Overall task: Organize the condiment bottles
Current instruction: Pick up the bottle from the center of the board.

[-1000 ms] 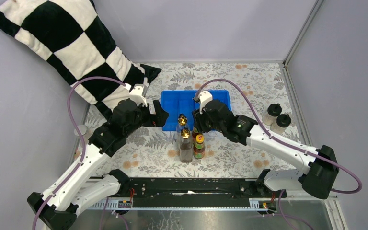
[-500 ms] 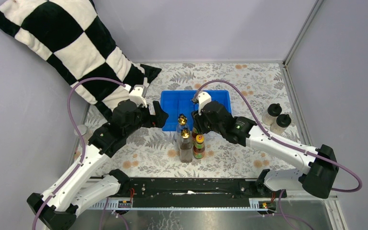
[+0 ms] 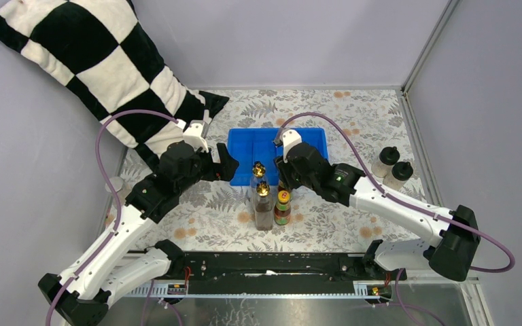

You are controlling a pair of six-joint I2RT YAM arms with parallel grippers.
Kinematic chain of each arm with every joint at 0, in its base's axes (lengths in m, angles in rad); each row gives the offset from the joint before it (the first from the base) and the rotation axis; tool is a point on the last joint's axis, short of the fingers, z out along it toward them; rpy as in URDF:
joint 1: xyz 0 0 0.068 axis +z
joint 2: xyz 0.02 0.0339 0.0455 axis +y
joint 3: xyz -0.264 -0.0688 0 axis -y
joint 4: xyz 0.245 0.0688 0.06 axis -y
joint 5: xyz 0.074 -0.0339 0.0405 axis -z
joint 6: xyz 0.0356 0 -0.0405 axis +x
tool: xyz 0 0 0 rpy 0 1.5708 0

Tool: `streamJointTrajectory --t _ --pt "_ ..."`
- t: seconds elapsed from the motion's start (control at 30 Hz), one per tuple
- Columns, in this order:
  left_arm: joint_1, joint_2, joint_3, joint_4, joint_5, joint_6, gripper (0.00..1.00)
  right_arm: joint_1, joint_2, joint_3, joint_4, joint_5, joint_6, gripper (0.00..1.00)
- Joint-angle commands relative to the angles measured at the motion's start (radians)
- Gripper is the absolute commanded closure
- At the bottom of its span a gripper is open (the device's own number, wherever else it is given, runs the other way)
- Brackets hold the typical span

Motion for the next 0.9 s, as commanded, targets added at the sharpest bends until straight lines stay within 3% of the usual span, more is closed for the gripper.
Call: streamJointTrajectory --t 0.0,0.87 --pt "-0.008 -0.005 -0.007 -0.008 0.002 0.013 0.02 0.006 -0.029 0.086 0.007 0.037 -0.027 0.72" --pt "-0.007 -0.038 -0.008 -0.028 -0.011 0.016 0.02 0.007 0.026 0.333 -0.113 0.040 -0.049 0.74"
